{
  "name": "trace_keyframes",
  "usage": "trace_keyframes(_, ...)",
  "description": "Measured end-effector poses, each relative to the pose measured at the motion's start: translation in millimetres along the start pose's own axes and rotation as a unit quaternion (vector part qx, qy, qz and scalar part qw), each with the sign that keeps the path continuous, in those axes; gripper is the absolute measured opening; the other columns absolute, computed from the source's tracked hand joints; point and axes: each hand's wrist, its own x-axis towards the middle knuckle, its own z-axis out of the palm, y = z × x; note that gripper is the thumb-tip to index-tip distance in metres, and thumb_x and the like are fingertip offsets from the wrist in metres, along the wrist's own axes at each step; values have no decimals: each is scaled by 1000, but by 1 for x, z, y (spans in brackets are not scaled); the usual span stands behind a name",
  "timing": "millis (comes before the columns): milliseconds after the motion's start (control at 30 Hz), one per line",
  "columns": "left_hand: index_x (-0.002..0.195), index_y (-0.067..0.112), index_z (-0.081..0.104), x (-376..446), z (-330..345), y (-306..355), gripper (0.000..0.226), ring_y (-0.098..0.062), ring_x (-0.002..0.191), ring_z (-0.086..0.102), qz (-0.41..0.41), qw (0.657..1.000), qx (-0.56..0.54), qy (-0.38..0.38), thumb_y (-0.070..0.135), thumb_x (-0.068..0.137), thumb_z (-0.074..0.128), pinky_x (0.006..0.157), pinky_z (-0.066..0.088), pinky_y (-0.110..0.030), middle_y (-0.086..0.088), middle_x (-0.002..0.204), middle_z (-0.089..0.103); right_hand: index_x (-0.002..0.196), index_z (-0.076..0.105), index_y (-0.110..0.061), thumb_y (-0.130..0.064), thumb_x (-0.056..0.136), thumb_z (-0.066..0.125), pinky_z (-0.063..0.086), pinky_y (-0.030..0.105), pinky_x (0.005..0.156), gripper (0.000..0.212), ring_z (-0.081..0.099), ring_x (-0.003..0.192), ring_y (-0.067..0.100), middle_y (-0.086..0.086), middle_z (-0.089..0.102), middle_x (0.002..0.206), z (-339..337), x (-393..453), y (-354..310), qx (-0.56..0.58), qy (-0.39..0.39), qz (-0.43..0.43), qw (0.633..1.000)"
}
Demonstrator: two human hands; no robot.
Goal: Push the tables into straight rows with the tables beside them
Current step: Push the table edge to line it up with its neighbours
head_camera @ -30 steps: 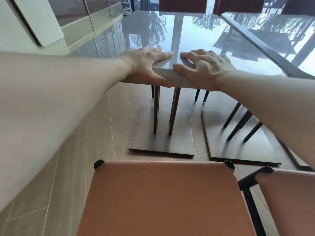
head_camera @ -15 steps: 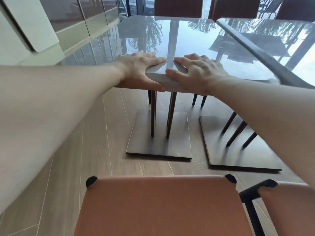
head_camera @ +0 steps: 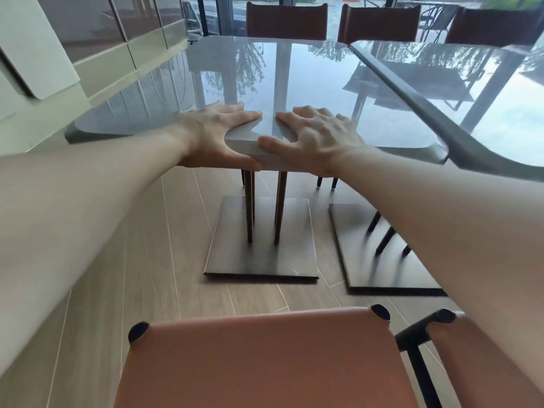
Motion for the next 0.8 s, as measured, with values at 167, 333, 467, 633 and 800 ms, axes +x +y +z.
trace_keyframes(167,156,53,10,0,2,0,123,-20,157,10,6,1000,-1,-20,104,46,28,124,11,-59,13,169,10,158,26,-34,-88,85,28,17,57,121,90,25,150,24,-1,31,162,-2,-3,-2,2,-34,4,999)
trace_keyframes(333,155,55,8,-5,7,-6,130,-20,157,6,3,999,-17,-29,110,39,25,125,6,-57,15,169,6,161,18,-33,-93,80,31,5,61,123,102,8,157,25,2,15,169,-4,-7,-7,18,-67,3,998)
trace_keyframes(467,154,58,3,-13,9,-12,129,-20,157,3,8,999,-20,-30,113,38,14,125,4,-57,15,169,3,163,12,-31,-95,76,34,1,63,123,110,2,158,27,4,8,171,-3,-12,-17,15,-82,-3,996)
trace_keyframes(633,152,60,-1,-8,7,-10,127,-20,158,1,12,999,-15,-31,112,37,9,125,3,-56,15,169,0,162,8,-31,-97,72,38,-2,63,123,116,-3,158,26,3,4,172,-6,-9,-11,24,-96,4,995)
trace_keyframes(800,151,60,-4,-9,6,-11,126,-20,158,-1,16,999,-9,-33,111,36,5,125,2,-56,16,169,-2,162,6,-30,-97,69,40,-2,64,122,119,-4,158,28,4,3,171,-4,-11,-12,14,-95,-4,995)
